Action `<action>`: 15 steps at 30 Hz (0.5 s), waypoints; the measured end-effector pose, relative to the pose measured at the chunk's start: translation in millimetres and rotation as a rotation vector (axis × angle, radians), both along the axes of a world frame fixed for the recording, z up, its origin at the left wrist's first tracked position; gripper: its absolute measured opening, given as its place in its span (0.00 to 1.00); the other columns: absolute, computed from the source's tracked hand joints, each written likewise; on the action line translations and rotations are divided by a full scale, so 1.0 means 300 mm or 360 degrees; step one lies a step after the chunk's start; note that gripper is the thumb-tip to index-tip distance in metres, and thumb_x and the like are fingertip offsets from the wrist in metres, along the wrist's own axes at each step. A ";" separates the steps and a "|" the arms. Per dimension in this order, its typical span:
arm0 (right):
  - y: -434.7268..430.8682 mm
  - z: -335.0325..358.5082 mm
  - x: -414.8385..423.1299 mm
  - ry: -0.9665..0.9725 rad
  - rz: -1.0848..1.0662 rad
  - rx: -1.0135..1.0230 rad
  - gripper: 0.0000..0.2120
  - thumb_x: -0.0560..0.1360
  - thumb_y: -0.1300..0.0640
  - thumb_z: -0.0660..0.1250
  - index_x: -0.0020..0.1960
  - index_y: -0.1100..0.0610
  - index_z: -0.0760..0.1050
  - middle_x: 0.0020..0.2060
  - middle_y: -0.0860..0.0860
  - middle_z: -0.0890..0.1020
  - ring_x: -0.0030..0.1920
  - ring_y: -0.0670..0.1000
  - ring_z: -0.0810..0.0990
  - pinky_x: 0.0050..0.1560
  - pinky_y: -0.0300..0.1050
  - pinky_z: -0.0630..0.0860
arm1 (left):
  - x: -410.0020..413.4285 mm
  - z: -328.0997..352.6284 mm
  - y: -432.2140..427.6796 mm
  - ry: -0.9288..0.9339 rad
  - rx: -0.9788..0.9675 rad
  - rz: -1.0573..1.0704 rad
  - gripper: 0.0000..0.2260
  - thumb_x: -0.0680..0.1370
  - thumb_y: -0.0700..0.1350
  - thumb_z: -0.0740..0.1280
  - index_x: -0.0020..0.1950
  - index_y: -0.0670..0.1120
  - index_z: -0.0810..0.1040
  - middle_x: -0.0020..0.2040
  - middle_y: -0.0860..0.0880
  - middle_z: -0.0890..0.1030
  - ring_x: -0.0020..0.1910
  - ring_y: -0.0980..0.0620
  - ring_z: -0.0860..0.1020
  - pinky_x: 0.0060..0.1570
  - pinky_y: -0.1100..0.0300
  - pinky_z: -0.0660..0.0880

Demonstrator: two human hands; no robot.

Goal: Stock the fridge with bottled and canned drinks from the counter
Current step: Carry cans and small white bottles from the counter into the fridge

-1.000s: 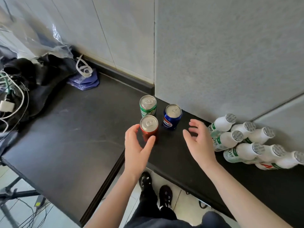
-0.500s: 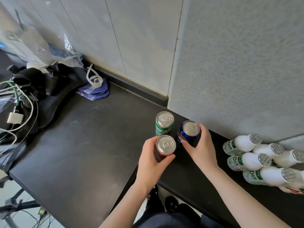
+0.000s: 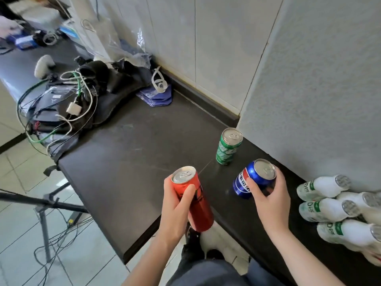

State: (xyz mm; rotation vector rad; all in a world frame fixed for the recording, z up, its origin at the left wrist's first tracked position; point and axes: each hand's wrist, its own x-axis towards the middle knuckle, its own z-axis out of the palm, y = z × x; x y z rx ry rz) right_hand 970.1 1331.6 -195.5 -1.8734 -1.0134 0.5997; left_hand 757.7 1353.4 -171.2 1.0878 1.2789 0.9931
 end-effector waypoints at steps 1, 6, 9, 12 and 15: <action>-0.030 0.012 -0.013 0.0007 0.0053 0.0008 0.37 0.65 0.41 0.69 0.70 0.54 0.66 0.64 0.50 0.75 0.63 0.49 0.75 0.60 0.51 0.76 | -0.011 0.004 -0.031 -0.0012 -0.0007 0.0045 0.15 0.73 0.53 0.62 0.59 0.60 0.67 0.49 0.71 0.76 0.52 0.69 0.75 0.48 0.76 0.72; -0.139 0.043 -0.097 0.0082 0.0387 0.0023 0.37 0.64 0.39 0.68 0.70 0.54 0.67 0.64 0.49 0.75 0.64 0.48 0.74 0.61 0.56 0.75 | -0.074 0.001 -0.223 0.0018 -0.0031 0.0362 0.14 0.73 0.53 0.62 0.58 0.59 0.69 0.50 0.69 0.77 0.52 0.69 0.75 0.46 0.78 0.70; -0.184 0.029 -0.177 0.0104 0.0591 0.0035 0.36 0.65 0.39 0.68 0.69 0.53 0.67 0.64 0.48 0.75 0.64 0.47 0.73 0.62 0.54 0.74 | -0.134 -0.025 -0.371 0.0072 -0.0081 0.0587 0.14 0.72 0.53 0.63 0.57 0.57 0.71 0.49 0.65 0.79 0.50 0.69 0.76 0.44 0.78 0.70; -0.231 0.010 -0.292 0.0136 0.0798 0.0026 0.34 0.66 0.40 0.70 0.68 0.51 0.68 0.63 0.46 0.75 0.64 0.45 0.73 0.63 0.53 0.73 | -0.209 -0.049 -0.552 0.0124 -0.0132 0.0874 0.12 0.73 0.51 0.65 0.55 0.55 0.72 0.50 0.59 0.78 0.47 0.69 0.76 0.45 0.77 0.70; -0.300 -0.001 -0.436 0.0169 0.1045 -0.0056 0.31 0.66 0.41 0.72 0.65 0.48 0.70 0.59 0.44 0.77 0.61 0.46 0.75 0.61 0.55 0.74 | -0.305 -0.058 -0.756 0.0131 -0.0198 0.1160 0.11 0.75 0.48 0.68 0.56 0.56 0.72 0.53 0.59 0.78 0.48 0.69 0.77 0.45 0.77 0.70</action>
